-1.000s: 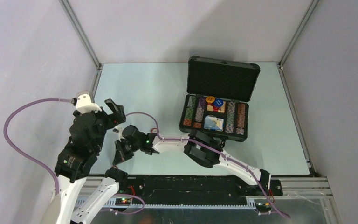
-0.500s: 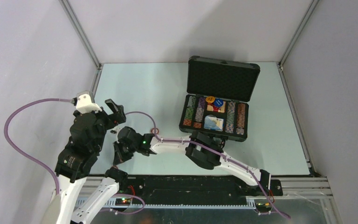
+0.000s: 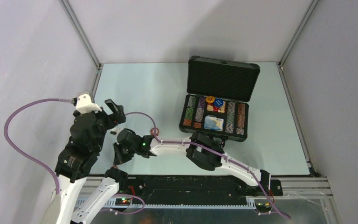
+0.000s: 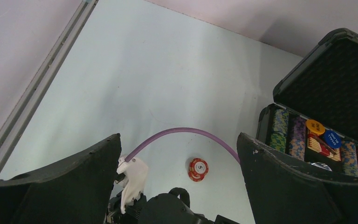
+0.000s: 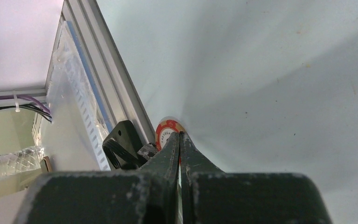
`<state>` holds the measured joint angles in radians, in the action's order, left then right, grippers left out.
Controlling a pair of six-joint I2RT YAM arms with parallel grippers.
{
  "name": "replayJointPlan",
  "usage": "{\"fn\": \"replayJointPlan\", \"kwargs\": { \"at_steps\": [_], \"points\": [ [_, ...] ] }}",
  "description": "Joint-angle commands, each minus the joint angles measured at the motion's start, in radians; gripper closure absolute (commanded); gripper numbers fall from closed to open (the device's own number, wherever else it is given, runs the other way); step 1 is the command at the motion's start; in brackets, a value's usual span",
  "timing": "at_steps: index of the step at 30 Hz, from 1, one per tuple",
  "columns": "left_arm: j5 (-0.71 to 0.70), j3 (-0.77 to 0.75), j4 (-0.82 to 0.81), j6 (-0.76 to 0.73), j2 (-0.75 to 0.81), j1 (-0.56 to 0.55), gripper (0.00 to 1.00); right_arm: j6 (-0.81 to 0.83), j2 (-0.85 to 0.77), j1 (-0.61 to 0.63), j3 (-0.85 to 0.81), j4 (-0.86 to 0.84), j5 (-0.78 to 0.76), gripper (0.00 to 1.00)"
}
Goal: Pack up texas hold em set
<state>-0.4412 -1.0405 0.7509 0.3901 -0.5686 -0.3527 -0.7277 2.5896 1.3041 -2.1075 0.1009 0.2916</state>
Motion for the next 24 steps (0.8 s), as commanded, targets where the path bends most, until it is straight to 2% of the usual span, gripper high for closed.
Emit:
{"fn": "replayJointPlan", "kwargs": {
  "at_steps": [1,12,24],
  "points": [
    [-0.009,0.013,-0.009,-0.028,0.008,0.005,0.02,0.017,-0.092,0.008,0.022,-0.017,-0.022,1.0],
    [-0.021,0.022,-0.01,-0.027,0.01,0.006,0.02,0.025,-0.15,0.019,0.192,-0.23,-0.081,1.0],
    [-0.03,0.021,-0.01,-0.028,0.015,0.006,0.02,0.029,-0.151,-0.003,0.19,-0.319,-0.018,1.0]
  ]
}}
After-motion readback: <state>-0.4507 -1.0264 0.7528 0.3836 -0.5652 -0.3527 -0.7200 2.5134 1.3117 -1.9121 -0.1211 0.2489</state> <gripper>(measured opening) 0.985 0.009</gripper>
